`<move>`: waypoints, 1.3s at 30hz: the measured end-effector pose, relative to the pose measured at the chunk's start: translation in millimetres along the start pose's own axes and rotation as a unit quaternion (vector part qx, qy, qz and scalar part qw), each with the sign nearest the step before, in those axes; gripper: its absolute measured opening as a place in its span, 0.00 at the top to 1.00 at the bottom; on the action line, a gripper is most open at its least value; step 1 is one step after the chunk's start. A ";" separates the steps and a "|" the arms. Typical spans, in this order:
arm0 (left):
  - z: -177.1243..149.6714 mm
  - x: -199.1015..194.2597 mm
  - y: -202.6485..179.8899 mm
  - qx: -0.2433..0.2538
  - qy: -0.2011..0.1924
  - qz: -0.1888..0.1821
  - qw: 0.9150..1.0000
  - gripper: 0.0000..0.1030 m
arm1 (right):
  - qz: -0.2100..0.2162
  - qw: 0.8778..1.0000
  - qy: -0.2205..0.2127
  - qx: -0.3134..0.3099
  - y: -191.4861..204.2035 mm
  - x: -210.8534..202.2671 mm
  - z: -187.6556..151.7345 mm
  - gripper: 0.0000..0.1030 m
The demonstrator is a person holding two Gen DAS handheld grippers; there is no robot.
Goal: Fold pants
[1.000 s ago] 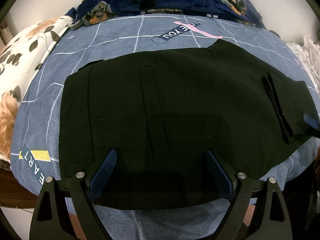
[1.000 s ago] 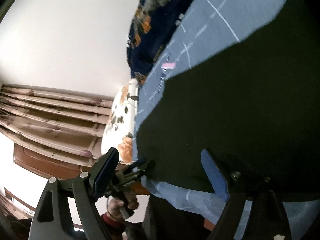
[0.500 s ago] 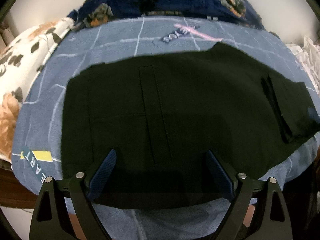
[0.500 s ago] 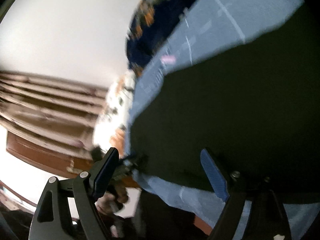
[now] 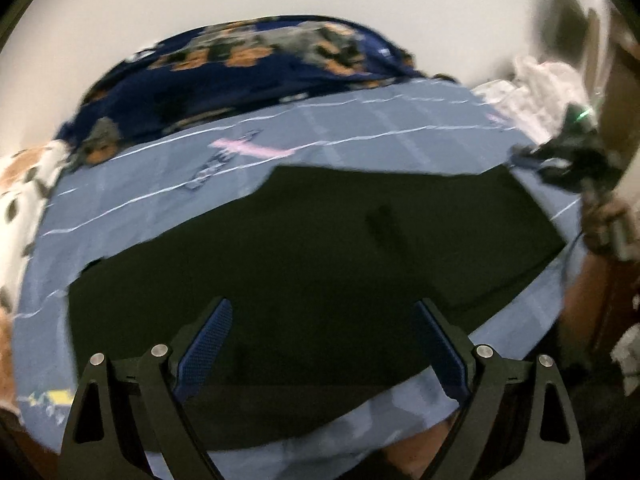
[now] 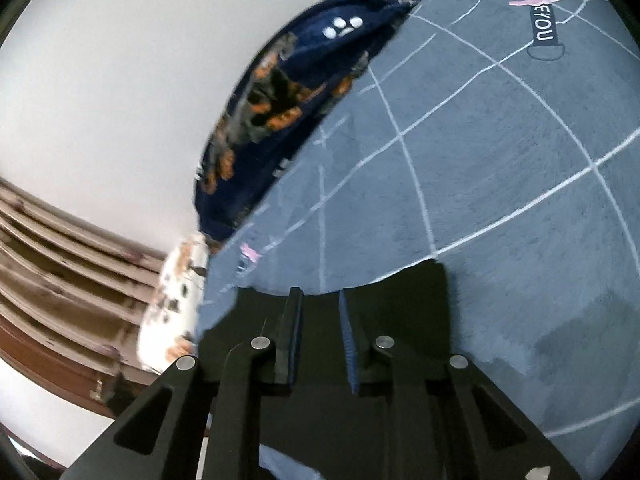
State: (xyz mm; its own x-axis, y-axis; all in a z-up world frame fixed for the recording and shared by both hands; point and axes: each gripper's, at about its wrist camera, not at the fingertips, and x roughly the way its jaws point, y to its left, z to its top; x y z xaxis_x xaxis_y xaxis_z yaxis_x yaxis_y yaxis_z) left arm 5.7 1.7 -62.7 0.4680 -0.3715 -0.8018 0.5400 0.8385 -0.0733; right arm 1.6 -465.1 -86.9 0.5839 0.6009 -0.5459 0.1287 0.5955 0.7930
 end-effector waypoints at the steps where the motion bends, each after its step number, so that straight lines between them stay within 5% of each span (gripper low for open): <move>1: 8.0 4.5 -7.3 -0.001 -0.002 -0.015 1.000 0.11 | -0.014 1.000 0.008 -0.010 -1.7 4.3 1.0 0.83; 6: 38.3 27.6 -47.0 0.011 -0.021 -0.054 0.998 0.11 | -0.061 0.998 0.032 -0.016 -17.7 19.3 -0.4 0.85; 10: 48.6 52.1 -76.5 0.039 -0.012 -0.062 0.997 0.12 | -0.069 0.997 0.035 0.000 -36.2 19.7 -6.2 1.00; 19: 42.8 94.3 -101.7 0.056 0.027 -0.059 0.996 0.12 | -0.009 0.998 0.028 0.057 -55.2 21.0 -7.1 1.00; 25: 39.0 107.2 -98.2 0.042 0.046 -0.052 0.997 0.12 | 0.016 1.000 0.004 0.010 -37.5 -6.8 -13.6 0.90; 31: 36.2 112.2 -95.0 0.028 0.055 -0.049 0.997 0.12 | 0.059 0.997 0.024 -0.054 -18.0 -45.0 -52.2 0.90; 35: 33.2 114.6 -97.8 0.035 0.059 -0.038 0.997 0.12 | 0.049 0.994 0.052 -0.080 -17.0 -45.7 -85.1 0.90; 39: 29.7 115.3 -101.5 0.052 0.059 -0.027 0.996 0.12 | 0.041 0.998 0.044 -0.033 -45.0 -40.4 -99.5 1.00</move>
State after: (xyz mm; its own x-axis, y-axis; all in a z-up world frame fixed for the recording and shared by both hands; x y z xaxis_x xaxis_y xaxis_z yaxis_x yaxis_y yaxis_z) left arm 25.6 -138.1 -130.1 0.3531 -0.3603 -0.8634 0.6351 0.7699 -0.0615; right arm -107.6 -463.1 -127.5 0.5164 0.6923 -0.5041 0.0282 0.5746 0.8180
